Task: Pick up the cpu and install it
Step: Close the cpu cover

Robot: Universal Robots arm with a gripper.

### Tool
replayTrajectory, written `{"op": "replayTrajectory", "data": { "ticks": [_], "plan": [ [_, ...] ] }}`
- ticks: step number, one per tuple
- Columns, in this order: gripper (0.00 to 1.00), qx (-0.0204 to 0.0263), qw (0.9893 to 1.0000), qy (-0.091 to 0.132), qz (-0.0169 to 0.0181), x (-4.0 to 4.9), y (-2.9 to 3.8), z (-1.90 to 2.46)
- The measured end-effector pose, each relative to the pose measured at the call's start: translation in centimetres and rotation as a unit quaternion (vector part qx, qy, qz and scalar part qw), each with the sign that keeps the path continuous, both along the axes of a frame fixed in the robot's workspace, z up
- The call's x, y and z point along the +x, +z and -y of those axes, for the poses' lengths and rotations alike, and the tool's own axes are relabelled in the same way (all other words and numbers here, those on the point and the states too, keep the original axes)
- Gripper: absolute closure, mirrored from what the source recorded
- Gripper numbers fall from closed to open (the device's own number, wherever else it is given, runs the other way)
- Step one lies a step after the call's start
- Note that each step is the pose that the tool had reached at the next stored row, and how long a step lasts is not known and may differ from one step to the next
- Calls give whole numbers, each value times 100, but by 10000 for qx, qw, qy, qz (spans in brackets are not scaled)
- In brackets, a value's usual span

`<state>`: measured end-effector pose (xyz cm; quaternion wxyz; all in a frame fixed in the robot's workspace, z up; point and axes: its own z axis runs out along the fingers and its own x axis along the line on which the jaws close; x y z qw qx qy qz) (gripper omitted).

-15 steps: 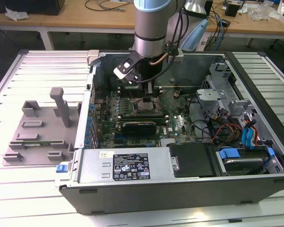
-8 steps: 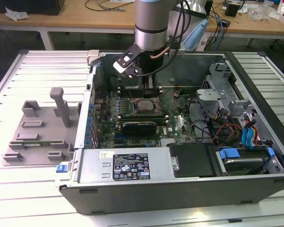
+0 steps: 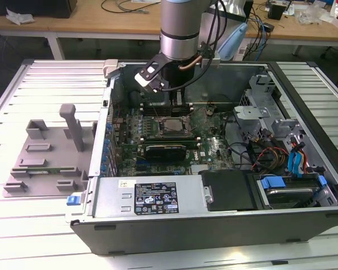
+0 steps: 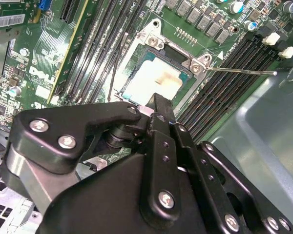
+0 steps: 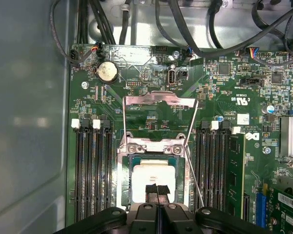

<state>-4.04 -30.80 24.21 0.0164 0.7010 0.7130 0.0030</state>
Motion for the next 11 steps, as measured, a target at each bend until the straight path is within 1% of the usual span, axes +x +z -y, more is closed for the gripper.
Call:
{"op": "replayTrajectory", "data": {
  "ticks": [2, 3, 5, 6, 9, 11],
  "plan": [
    [89, 0, 10000, 0, 0, 0, 2, 0],
    [89, -2, 10000, 0, -1, 0, 14, 0],
    [89, 0, 10000, 0, 0, 0, 92, 0],
    [89, 0, 10000, 0, 0, 0, 118, 0],
    [89, 0, 10000, 0, -1, 0, 145, 0],
    [89, 0, 10000, 0, 0, 0, 181, 0]
  ]
}}
